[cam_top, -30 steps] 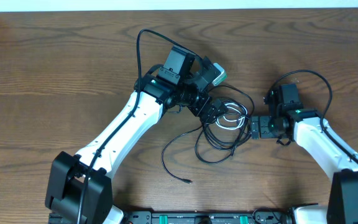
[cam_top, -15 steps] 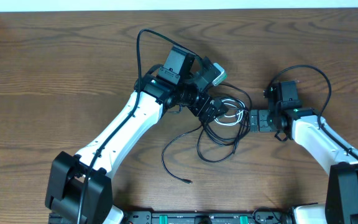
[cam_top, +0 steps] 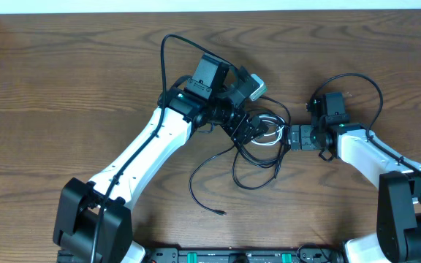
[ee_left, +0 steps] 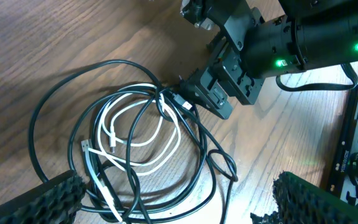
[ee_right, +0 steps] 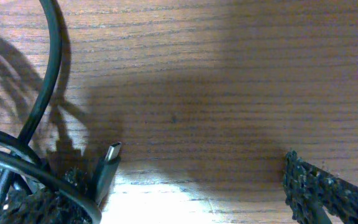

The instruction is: Untangle cables

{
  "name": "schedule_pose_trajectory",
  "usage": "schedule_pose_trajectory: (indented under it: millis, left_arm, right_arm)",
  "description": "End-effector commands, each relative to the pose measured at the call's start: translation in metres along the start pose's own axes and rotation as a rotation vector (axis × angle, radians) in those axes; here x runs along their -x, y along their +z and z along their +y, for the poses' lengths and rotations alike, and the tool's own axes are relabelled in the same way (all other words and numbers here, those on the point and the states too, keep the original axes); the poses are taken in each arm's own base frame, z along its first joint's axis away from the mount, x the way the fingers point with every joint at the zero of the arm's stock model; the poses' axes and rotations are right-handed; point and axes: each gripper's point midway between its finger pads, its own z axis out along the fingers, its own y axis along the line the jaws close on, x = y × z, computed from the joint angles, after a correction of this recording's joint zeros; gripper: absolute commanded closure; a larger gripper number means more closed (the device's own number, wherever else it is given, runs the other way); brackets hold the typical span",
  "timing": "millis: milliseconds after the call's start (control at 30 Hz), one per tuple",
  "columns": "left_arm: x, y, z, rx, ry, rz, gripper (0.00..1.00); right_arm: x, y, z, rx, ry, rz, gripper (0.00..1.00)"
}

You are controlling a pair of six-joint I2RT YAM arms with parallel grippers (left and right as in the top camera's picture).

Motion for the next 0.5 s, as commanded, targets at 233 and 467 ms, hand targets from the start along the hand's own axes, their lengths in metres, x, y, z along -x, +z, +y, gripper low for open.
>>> schedule_pose_trajectory:
  millis: [233,467]
  left_arm:
    - [0.005,-0.002,0.003,0.013,0.022,-0.010,0.02]
    - [0.005,-0.002,0.003,0.013,0.021,-0.010,0.02]
  right_arm:
    - [0.021,-0.060,0.021,0.120,0.009,-0.144,0.01]
    - [0.031,-0.081,0.022,0.136,0.007,-0.213,0.01]
